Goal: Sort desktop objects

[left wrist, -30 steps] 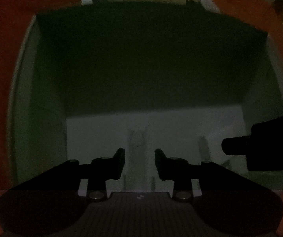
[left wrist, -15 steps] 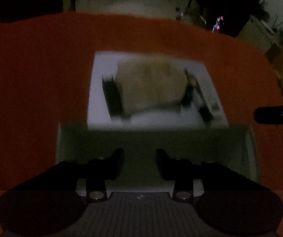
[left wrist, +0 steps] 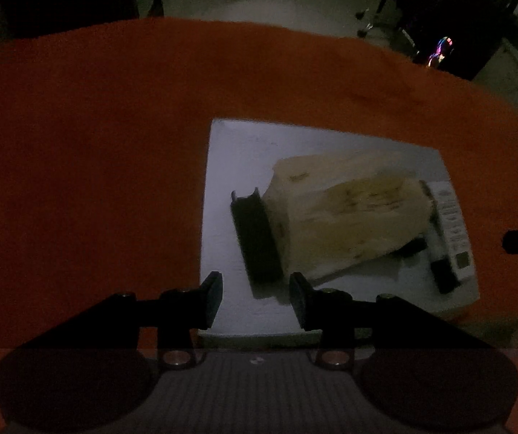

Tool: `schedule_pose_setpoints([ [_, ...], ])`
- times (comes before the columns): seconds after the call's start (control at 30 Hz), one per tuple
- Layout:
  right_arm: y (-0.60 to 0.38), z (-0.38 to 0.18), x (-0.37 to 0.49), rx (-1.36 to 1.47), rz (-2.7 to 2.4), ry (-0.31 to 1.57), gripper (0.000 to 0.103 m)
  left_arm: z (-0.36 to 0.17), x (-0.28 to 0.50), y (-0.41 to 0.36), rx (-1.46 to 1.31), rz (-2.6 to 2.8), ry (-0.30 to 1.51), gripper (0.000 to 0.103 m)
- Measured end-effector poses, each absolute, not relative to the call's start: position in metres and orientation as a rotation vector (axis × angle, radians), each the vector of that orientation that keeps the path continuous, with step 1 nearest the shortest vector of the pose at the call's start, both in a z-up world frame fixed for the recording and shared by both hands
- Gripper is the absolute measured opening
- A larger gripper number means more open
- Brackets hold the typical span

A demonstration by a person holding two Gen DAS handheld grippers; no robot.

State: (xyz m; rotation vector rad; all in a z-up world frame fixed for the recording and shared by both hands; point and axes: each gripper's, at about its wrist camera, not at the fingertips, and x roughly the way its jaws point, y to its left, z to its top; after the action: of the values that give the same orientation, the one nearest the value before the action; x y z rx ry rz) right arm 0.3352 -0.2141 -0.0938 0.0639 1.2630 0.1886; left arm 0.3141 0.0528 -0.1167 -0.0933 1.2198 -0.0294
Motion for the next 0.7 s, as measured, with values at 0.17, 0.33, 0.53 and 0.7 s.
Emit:
schedule_pose_setpoints([
  [0.17, -0.208, -0.126, 0.345, 0.026, 0.214, 1.326, 0.062, -0.133, 0.329, 0.049, -0.115, -0.031, 1.267, 0.037],
  [0.33, -0.19, -0.151, 0.353, -0.041, 0.27, 1.369, 0.045, -0.143, 0.339, 0.051, -0.153, -0.023, 1.302, 0.037],
  [0.53, -0.182, -0.169, 0.36, -0.071, 0.304, 1.391, 0.04, -0.151, 0.351, 0.051, -0.159, -0.008, 1.317, 0.037],
  [0.7, -0.181, -0.179, 0.363, -0.071, 0.32, 1.409, 0.039, -0.161, 0.358, 0.049, -0.159, -0.003, 1.343, 0.037],
])
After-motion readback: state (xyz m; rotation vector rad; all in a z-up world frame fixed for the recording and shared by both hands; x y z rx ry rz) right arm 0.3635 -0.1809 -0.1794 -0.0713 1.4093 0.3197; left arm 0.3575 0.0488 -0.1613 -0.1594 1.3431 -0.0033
